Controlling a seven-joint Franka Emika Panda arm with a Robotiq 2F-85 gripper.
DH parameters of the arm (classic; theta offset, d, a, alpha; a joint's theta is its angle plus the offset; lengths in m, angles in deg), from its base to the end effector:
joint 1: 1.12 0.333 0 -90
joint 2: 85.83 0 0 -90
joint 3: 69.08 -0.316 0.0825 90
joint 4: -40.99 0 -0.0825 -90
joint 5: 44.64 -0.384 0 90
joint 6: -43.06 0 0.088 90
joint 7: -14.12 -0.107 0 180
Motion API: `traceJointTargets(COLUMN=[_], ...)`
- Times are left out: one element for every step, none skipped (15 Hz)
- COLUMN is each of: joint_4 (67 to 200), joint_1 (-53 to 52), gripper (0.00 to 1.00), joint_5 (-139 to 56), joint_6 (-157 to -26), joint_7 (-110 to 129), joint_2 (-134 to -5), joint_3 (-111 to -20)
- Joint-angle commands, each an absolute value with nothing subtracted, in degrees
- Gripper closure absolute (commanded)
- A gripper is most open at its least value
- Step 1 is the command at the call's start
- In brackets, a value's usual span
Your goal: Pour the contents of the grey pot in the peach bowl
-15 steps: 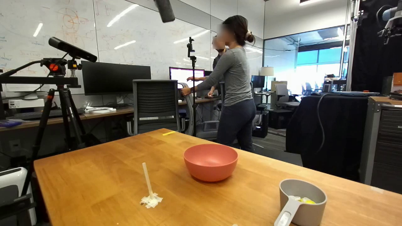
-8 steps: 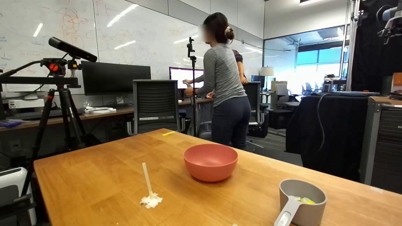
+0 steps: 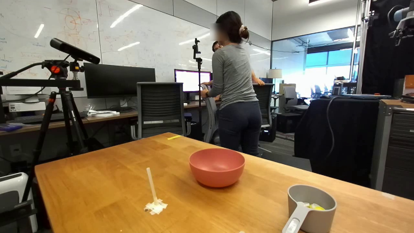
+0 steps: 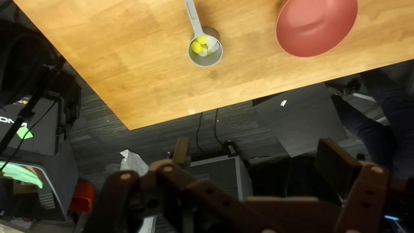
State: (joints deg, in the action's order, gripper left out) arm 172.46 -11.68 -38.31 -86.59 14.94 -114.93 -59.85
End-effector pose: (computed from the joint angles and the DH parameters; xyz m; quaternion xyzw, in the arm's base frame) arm 0.4095 -0.1624 0.5895 0.9628 -0.1355 0.2282 0.0509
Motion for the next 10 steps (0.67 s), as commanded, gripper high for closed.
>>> traceJointTargets(joint_4=[171.27, 170.05, 167.68, 166.05, 163.64, 161.3, 158.8, 156.45, 154.52, 152.64], joint_1=[-11.87, -11.83, -11.57, -11.66, -12.13, -12.25, -12.29, -12.43, -12.51, -12.54], gripper=[0.0, 0.0, 0.0, 0.0, 0.0, 0.0, 0.0, 0.0, 0.0, 0.0], joint_5=[-38.87, -39.04, -39.21, -39.13, -38.79, -38.61, -38.71, -38.81, -38.97, -39.27], joint_6=[-86.03, -85.15, -82.75, -81.8, -81.43, -80.25, -78.76, -77.82, -77.47, -77.45], joint_7=[14.48, 14.67, 15.85, 15.93, 15.03, 15.24, 15.72, 15.66, 15.39, 15.62], joint_2=[-114.15, -113.27, -111.69, -110.36, -108.13, -106.0, -103.65, -101.19, -99.11, -96.69], joint_3=[-59.87, -59.68, -59.24, -59.05, -58.95, -58.67, -58.21, -57.8, -57.47, -56.94])
